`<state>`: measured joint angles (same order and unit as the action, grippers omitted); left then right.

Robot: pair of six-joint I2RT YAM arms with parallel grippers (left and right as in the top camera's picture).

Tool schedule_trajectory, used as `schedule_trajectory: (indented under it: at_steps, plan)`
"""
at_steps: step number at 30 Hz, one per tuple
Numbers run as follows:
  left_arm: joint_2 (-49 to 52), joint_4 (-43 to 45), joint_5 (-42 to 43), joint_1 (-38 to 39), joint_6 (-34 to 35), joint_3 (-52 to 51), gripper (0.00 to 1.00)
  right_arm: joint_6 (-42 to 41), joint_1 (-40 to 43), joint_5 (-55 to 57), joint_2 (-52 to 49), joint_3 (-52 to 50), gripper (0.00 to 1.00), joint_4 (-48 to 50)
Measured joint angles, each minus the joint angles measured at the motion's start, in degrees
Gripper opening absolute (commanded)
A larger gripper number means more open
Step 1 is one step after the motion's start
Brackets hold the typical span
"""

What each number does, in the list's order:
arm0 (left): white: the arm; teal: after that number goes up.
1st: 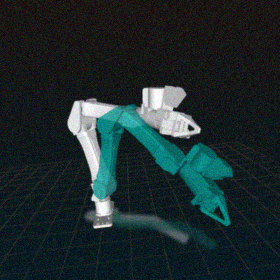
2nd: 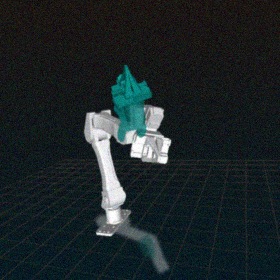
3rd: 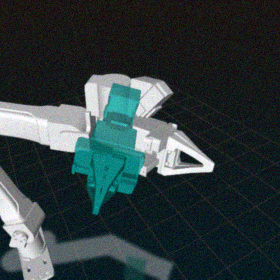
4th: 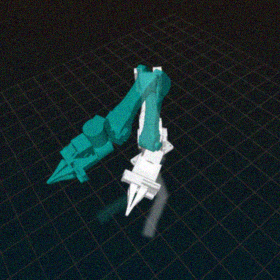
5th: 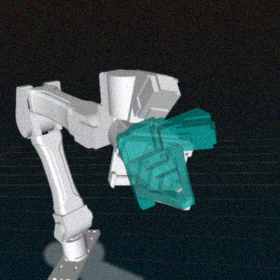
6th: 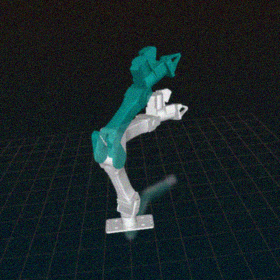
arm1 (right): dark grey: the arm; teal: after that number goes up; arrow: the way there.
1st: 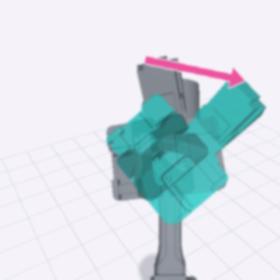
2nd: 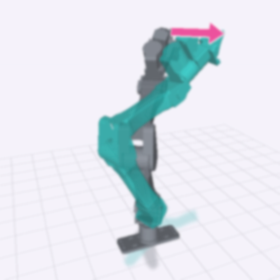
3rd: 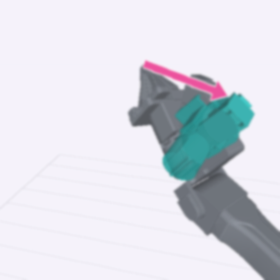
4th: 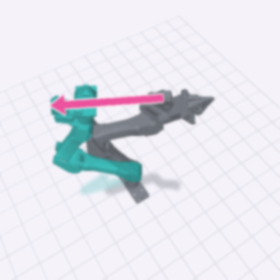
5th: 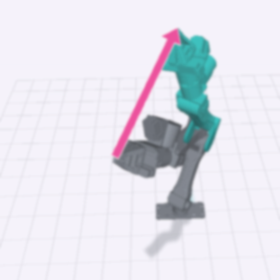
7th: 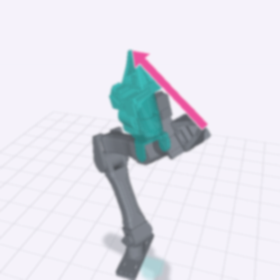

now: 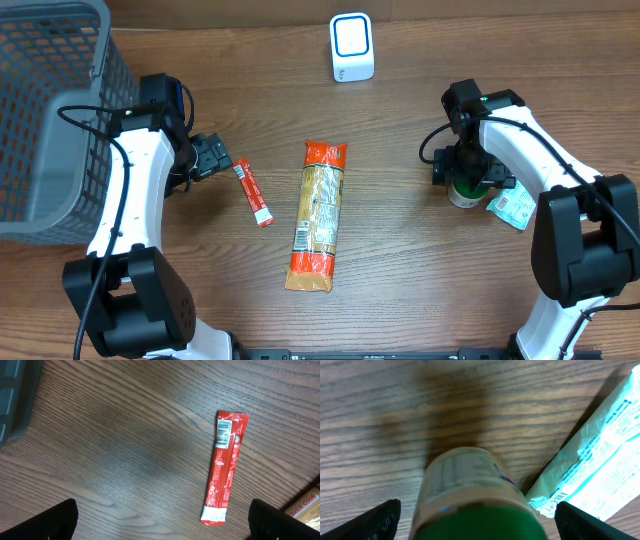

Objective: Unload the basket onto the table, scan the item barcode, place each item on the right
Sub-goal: 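Carry the jar to the right side and lower it, then move the right gripper left over the spaghetti package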

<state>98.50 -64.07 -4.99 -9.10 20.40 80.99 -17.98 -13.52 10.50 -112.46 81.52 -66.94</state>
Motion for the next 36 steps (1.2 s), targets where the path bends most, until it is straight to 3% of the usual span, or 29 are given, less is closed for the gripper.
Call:
schedule_trajectory:
  at_steps: [7, 13, 20, 25, 36]
  plan:
    - [0.00, -0.02, 0.00, 0.00, 0.00, 0.00, 1.00, -0.50, 0.02, -0.02, 1.77, 1.27, 1.00, -3.30]
    - [0.00, -0.02, 0.00, 0.00, 0.00, 0.00, 1.00, -1.01, 0.00, -1.33, 9.44, 9.25, 1.00, -6.36]
    - [0.00, 0.00, 0.00, 0.00, 0.00, 0.00, 1.00, -1.03, -0.02, -12.15, 15.89, 11.69, 1.00, -6.58]
    - [0.00, 0.00, 0.00, 0.00, 0.00, 0.00, 1.00, -1.07, -1.84, -21.16, 15.32, 10.64, 1.00, -3.02]
    - [0.00, -0.02, 0.00, 0.00, 0.00, 0.00, 1.00, -1.60, -14.03, -25.11, 15.30, 1.64, 1.00, 9.88]
